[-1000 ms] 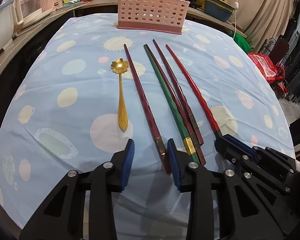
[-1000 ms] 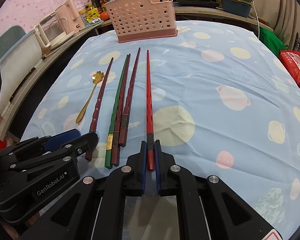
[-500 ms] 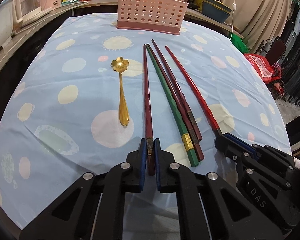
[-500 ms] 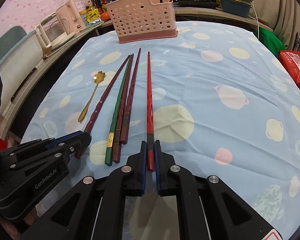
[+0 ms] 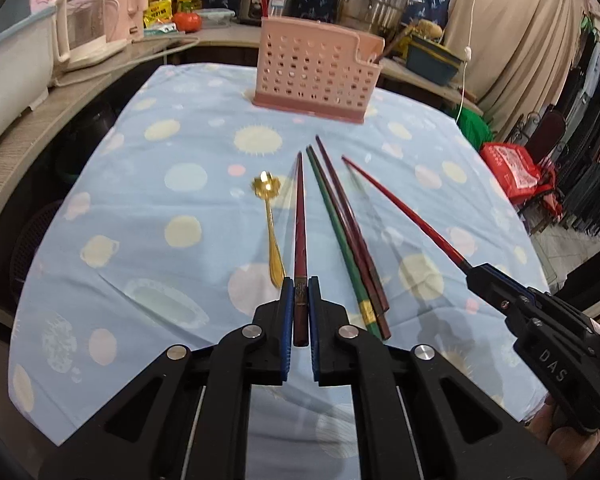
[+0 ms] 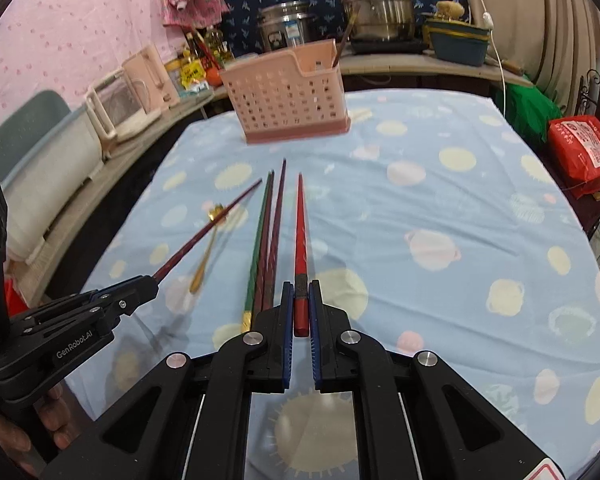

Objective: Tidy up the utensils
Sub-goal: 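Grasp the red black-tipped chopstick with the right tool while the left tool grasps the maroon chopstick, then lift both held chopsticks and carry them over the pink basket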

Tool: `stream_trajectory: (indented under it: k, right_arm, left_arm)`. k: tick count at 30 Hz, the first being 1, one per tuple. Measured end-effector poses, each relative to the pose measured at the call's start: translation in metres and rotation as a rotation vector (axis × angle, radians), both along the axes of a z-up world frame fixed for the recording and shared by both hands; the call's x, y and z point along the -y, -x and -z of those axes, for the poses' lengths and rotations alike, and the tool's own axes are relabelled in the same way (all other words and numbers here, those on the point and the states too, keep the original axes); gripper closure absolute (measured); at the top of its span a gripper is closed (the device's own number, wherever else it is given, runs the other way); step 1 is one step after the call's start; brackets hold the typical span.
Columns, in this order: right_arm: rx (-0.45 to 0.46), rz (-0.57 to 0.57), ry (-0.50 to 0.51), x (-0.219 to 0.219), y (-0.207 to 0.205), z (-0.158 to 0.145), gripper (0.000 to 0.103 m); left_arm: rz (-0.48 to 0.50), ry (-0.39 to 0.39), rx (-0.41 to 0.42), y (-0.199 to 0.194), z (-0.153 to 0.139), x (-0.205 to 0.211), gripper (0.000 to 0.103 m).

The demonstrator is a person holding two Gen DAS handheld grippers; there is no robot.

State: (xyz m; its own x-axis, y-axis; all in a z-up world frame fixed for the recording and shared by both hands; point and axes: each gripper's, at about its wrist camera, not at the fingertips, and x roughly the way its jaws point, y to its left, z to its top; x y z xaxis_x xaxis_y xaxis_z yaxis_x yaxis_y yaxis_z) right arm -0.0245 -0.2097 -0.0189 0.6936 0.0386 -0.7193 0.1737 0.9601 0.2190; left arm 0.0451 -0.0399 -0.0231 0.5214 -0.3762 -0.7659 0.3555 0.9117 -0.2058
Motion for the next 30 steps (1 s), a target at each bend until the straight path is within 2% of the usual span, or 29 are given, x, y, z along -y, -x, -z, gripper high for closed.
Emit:
stream_trajectory:
  k: [9,16,30]
  right_arm:
    - [0.128,0.011,-0.005,0.012,-0.008,-0.058,0.096]
    - [0.188,0.014,0.000,0.015,-0.021,-0.087,0.096]
    - [0.331,0.028,0.075,0.039,-0.079,-0.164,0.096]
  left_arm:
    - [-0.012,0.058,0.102,-0.008,-0.055,-0.005,0.096]
    - [-0.018,0.074,0.158,-0.024,-0.085,-0.001,0.096]
    - [-0.032,0.109,0.321,-0.089,-0.167,0.013,0.096]
